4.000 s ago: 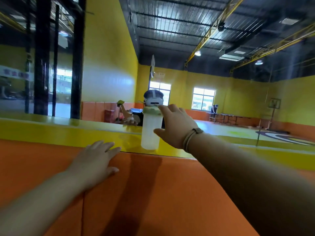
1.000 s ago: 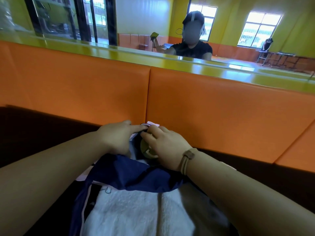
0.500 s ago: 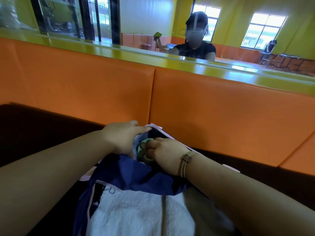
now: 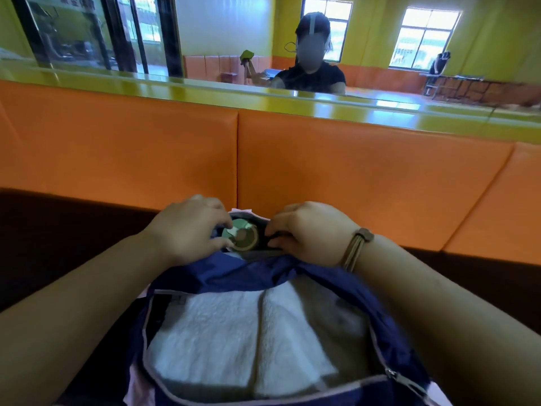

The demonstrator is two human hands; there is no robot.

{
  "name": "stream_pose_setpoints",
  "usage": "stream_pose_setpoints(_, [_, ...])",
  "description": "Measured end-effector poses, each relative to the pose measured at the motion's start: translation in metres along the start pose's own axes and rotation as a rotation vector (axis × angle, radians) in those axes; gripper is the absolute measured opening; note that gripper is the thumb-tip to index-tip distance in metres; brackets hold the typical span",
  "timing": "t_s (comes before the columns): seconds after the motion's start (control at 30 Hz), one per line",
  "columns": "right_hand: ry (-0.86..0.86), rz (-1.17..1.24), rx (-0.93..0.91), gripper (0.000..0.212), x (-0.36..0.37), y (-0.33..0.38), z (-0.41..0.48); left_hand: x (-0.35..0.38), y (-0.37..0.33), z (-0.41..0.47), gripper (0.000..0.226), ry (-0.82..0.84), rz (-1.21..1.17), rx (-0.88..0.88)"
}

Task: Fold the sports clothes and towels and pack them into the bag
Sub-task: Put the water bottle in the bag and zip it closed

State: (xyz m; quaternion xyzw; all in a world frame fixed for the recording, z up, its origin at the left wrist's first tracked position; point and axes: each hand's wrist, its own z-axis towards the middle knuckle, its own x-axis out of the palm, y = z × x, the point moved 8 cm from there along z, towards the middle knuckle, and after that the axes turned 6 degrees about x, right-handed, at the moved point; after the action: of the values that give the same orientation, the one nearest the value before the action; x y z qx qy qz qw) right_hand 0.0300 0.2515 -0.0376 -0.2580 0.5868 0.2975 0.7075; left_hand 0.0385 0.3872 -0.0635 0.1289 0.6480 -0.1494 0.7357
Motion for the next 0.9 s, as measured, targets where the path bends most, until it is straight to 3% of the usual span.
stream_pose_setpoints(0.13, [-0.103,0.034,0.092,0.024,-0.021,-0.014,-0.049,-0.017,-0.05,-0.015,0.031,-0.094,-0.032,0.076])
stream_pose_setpoints(0.33, [-0.177,0.114,0.328,0.035,-0.016,-0.04,-0.144,-0.003,-0.136,-0.033,0.035,-0.135,-0.304,0.161])
stream_pose_setpoints(0.5, [-0.177,0.244,0.497,0.02,0.01,-0.052,-0.207,0.03,-0.199,-0.042,0.03,-0.162,-0.372,0.238])
stream_pose_setpoints(0.63, [-0.141,0.309,0.525,0.027,0.032,-0.047,-0.236,0.049,-0.234,-0.044,0.024,-0.142,-0.365,0.266])
stream_pose_setpoints(0.77, [-0.098,0.305,0.504,0.025,0.049,-0.041,-0.246,0.058,-0.248,-0.043,0.024,-0.113,-0.354,0.245])
stream_pose_setpoints(0.9, [-0.028,0.352,0.62,0.015,0.064,-0.05,-0.25,0.067,-0.25,-0.041,0.026,-0.034,-0.369,0.202])
